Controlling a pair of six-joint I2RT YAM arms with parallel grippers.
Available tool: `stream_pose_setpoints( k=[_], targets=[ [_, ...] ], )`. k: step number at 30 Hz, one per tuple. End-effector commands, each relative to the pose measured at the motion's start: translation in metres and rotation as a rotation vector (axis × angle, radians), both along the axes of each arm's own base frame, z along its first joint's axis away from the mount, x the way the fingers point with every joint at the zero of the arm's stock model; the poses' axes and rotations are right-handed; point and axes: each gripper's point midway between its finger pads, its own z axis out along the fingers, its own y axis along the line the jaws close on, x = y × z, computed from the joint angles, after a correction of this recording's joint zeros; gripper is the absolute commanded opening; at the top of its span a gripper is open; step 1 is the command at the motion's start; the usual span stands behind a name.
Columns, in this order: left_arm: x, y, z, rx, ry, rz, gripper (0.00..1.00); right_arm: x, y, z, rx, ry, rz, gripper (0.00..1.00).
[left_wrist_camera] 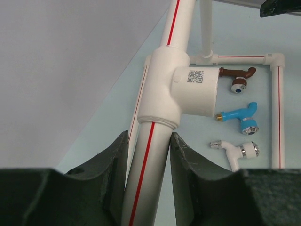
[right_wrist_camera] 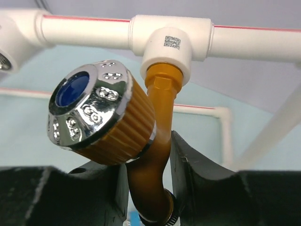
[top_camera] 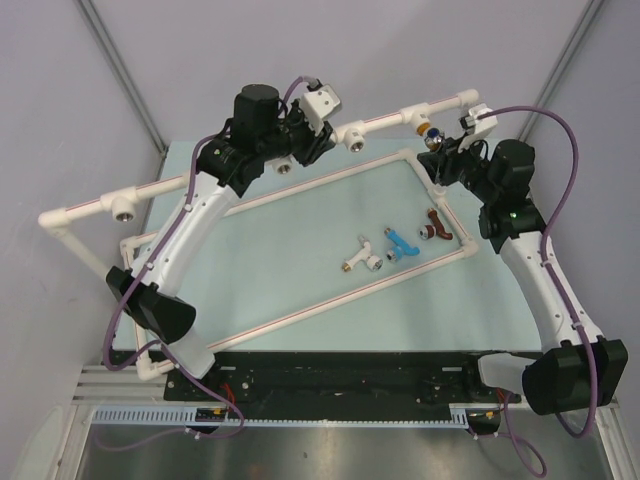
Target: Install the water faucets
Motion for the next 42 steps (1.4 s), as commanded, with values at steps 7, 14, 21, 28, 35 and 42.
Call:
stream_pose_setpoints(
  k=[7,14,21,28,35,42],
  targets=[
    [-0.051,-0.011,-0.085,0.093,0.389,-0.049,0.0,-0.001,0.0,0.091,0.716,0.014,0.027,0.0],
    [-0.049,-0.012,-0.084,0.092,0.384,-0.048,0.0,0.015,-0.027,0.066,0.924,0.112,-0.079,0.0],
    [-0.047,-0.014,-0.083,0.084,0.386,-0.045,0.0,0.023,-0.039,0.049,1.092,0.176,-0.154,0.0],
    [-0.045,-0.013,-0.082,0.084,0.382,-0.034,0.0,0.004,-0.016,0.067,0.658,-0.106,-0.083,0.4],
    [-0.045,-0.015,-0.081,0.078,0.384,-0.04,0.0,-0.009,-0.019,0.071,0.149,-0.361,-0.223,0.65],
    [-0.047,-0.016,-0.079,0.077,0.382,-0.046,0.0,0.002,-0.013,0.076,0.059,-0.45,-0.279,0.62]
  ],
)
